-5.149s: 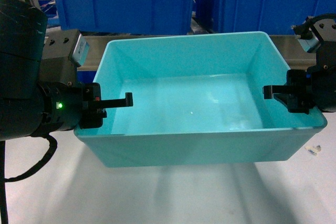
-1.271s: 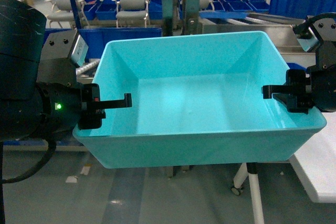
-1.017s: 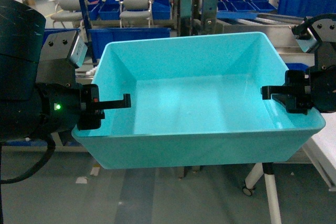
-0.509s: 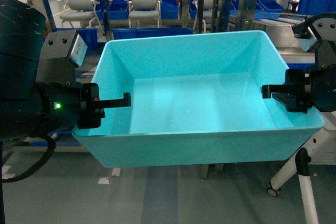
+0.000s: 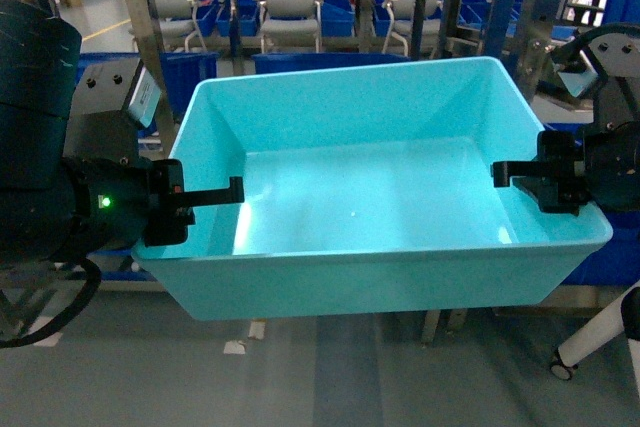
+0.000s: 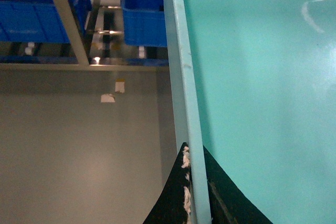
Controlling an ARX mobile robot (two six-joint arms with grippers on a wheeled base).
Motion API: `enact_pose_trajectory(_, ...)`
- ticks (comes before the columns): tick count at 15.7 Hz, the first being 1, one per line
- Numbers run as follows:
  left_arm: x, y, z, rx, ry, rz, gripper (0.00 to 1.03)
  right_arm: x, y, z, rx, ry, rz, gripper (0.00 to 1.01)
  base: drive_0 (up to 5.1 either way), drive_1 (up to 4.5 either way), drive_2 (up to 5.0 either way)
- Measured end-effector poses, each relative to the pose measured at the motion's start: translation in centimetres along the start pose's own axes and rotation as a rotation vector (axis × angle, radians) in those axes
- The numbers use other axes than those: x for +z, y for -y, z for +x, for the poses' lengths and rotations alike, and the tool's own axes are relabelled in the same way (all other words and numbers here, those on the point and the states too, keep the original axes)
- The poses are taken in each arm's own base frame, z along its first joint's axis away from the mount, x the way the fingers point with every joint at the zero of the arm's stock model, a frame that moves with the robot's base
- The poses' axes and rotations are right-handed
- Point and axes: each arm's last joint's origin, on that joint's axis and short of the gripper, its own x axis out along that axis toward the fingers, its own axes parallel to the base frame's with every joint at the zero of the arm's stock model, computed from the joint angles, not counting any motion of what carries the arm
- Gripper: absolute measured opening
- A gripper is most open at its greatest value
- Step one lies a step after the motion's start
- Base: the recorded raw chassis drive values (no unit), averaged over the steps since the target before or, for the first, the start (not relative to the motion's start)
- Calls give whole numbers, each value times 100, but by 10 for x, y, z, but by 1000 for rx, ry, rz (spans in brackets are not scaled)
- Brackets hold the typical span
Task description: Organize blue bins on left shelf correctly
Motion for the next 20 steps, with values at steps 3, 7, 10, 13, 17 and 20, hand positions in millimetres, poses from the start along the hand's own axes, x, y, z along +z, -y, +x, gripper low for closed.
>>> enact_pose_trajectory(3, -1, 1, 0, -3, -1, 3, 2, -2, -1, 0, 0, -8, 0, 7, -451, 409, 52)
enact_pose_trajectory(7, -1, 2, 0, -4, 0, 3, 2, -1, -1, 0, 0, -8, 0, 7, -451, 409, 52)
enact_pose_trajectory(10, -1, 2, 0, -3, -1, 3, 2, -2, -1, 0, 0, -8, 0, 7, -451, 409, 52)
enact_pose_trajectory(13, -1, 2, -1, -3, -2, 3, 2, -1, -1, 0, 0, -9, 0, 7, -385, 441, -45)
enact_pose_trajectory(17, -1, 4, -1, -9, -1, 6, 2, -1, 3, -1, -5, -9, 3, 7, -253, 505, -238)
enact_pose_trajectory(20, -1, 3, -1, -6, -1, 5, 2, -1, 1, 0, -1, -8, 2, 7, -253, 505, -238)
